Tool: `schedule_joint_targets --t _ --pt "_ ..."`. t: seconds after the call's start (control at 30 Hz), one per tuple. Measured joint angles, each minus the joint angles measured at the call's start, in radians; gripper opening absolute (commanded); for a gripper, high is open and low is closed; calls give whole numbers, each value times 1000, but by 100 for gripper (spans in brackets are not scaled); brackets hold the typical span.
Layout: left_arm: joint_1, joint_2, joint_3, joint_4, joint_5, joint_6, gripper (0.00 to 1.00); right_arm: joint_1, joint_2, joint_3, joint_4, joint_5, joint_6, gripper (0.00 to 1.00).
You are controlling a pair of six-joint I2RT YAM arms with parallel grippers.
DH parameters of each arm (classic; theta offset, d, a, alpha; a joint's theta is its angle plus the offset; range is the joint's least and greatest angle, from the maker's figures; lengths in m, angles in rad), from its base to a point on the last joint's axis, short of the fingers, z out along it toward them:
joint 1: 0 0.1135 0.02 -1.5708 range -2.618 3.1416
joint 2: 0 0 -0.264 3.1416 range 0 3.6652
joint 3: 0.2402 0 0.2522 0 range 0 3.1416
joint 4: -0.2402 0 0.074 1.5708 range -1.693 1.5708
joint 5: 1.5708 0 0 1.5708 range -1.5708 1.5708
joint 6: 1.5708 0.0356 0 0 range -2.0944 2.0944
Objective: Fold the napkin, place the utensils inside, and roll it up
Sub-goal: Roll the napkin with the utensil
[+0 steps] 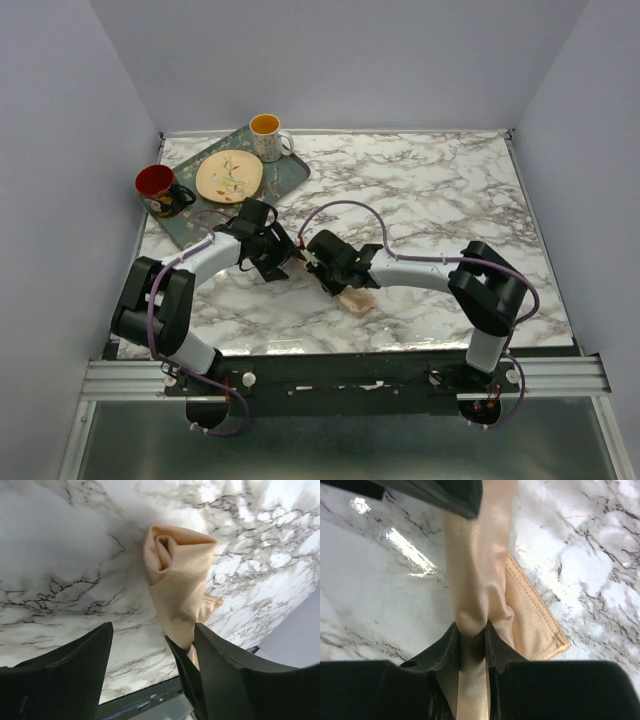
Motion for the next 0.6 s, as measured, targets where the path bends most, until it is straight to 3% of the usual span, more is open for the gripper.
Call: schedule_joint_targets --t 0.37,0.47,0.6 --pt "29 -151 28 -80 -30 90 80 -306 52 -1 37 -706 -10 1" --pt "25 -167 20 -79 -29 91 80 -356 127 32 59 -919 -18 1" --pt "-11 -158 2 -70 -27 84 80 -374 192 45 91 -1086 -18 4"
